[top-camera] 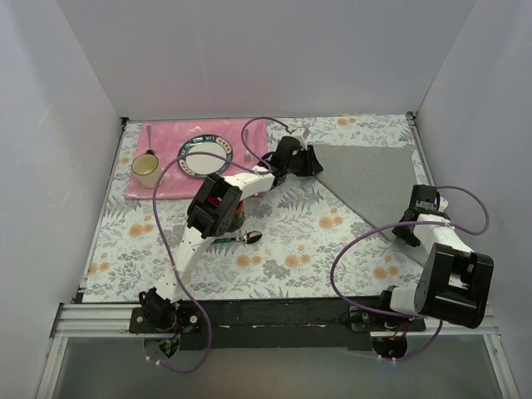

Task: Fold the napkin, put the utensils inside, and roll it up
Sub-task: Fold the napkin, then grab a utensil with the right arm

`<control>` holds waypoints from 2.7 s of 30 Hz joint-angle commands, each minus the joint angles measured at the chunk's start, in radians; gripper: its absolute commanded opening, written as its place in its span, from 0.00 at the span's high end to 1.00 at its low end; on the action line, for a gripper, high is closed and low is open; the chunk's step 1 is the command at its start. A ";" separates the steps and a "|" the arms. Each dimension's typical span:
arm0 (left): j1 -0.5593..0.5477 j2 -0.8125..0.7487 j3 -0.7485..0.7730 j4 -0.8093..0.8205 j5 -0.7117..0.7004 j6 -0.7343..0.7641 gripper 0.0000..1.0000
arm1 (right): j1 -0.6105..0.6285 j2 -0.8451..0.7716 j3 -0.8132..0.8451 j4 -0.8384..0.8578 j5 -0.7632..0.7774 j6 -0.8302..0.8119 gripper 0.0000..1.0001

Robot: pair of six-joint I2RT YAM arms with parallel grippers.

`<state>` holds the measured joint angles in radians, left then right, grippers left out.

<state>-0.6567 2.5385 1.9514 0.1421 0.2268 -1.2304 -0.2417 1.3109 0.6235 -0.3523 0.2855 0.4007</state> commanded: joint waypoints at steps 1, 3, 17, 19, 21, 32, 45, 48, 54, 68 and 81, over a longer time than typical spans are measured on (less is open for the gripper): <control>-0.037 -0.078 -0.014 -0.012 0.026 0.005 0.72 | -0.054 -0.038 -0.025 -0.028 -0.011 0.059 0.61; -0.050 -0.067 0.033 -0.048 0.039 0.017 0.73 | -0.073 -0.053 -0.021 -0.062 -0.016 0.069 0.62; -0.155 -0.026 0.076 -0.061 0.048 -0.006 0.73 | -0.318 -0.239 -0.037 -0.160 0.066 0.197 0.68; -0.153 -0.015 0.078 -0.068 0.029 0.014 0.73 | -0.364 -0.219 -0.070 -0.140 0.023 0.211 0.69; -0.152 -0.004 0.090 -0.084 0.020 0.029 0.72 | -0.395 -0.182 -0.087 -0.136 -0.009 0.237 0.69; -0.149 0.042 0.195 -0.194 0.045 0.140 0.70 | -0.485 -0.261 -0.100 -0.151 0.014 0.220 0.71; -0.149 -0.078 0.299 -0.253 0.031 0.092 0.65 | -0.501 -0.266 -0.154 -0.133 0.124 0.260 0.71; -0.143 -0.144 0.304 -0.286 -0.004 0.115 0.61 | -0.510 -0.262 -0.134 -0.140 0.124 0.253 0.72; -0.110 -0.392 0.169 -0.363 -0.073 0.109 0.52 | -0.495 -0.309 -0.114 -0.131 0.023 0.221 0.71; -0.015 -1.214 -0.517 -0.490 -0.289 0.144 0.17 | 0.296 -0.272 0.085 -0.171 0.074 0.208 0.47; 0.006 -1.699 -0.930 -0.688 -0.305 -0.081 0.13 | 0.999 0.023 0.068 0.386 -0.529 0.303 0.31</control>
<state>-0.6540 0.9073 1.0782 -0.5098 -0.0788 -1.2270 0.6159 1.2530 0.6735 -0.2504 -0.0578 0.6296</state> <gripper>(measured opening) 0.866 0.681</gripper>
